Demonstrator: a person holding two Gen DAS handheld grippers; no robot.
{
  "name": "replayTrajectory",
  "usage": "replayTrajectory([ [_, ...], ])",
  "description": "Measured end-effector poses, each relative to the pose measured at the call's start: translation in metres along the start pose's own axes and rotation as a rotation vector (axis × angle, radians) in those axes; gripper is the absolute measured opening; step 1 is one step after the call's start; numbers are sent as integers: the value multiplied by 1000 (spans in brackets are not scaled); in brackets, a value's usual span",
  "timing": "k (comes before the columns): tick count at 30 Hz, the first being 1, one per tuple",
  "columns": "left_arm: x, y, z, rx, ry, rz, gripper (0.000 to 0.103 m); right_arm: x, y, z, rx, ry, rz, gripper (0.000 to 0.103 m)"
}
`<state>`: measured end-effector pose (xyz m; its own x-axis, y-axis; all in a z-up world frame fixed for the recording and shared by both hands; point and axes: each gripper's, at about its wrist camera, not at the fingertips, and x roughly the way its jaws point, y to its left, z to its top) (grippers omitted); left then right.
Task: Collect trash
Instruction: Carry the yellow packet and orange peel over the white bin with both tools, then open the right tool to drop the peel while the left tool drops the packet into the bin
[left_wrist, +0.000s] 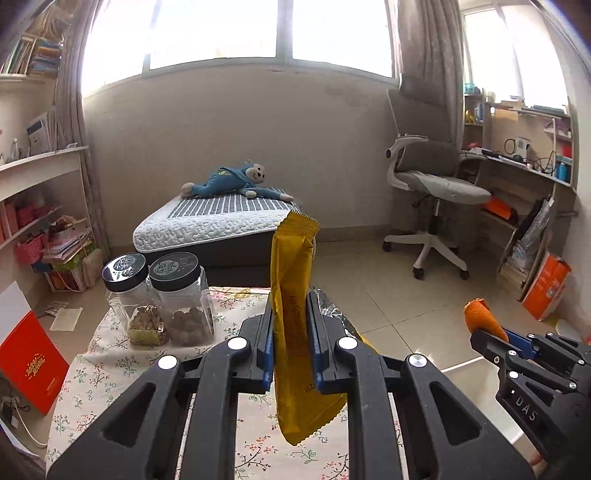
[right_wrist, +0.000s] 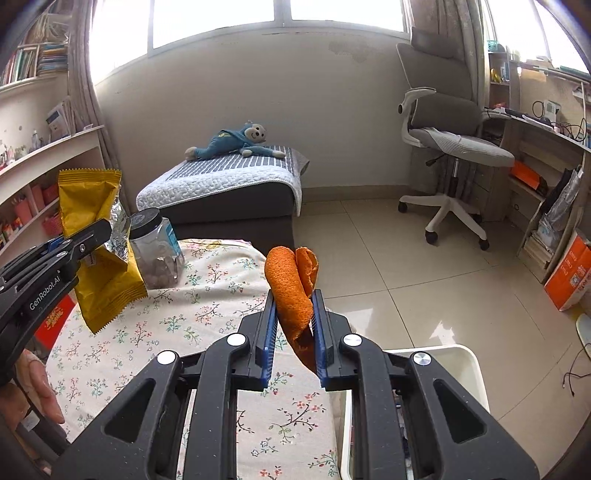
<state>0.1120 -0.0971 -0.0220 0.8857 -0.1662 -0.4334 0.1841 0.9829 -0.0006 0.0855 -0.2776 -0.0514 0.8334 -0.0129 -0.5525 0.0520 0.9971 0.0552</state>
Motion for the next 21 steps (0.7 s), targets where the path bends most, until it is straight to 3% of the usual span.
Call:
replayTrajectory([
  [9,3,-46,0,52,4,-69,16,-4,-63,-9,97,26,-133,20],
  [13,9,-70,0,48,37,-147,17,-16,-92,-16,169,12,-217,62],
  [16,16,-95,0,31,85,-231,17,-31,-116,-19,237,-31,-283,84],
  [18,19,-114,0,36,109,-285,17,-42,-131,-22,283,-61,-320,92],
  [21,22,-145,-1,46,135,-352,18,-54,-151,-27,332,-84,-382,96],
])
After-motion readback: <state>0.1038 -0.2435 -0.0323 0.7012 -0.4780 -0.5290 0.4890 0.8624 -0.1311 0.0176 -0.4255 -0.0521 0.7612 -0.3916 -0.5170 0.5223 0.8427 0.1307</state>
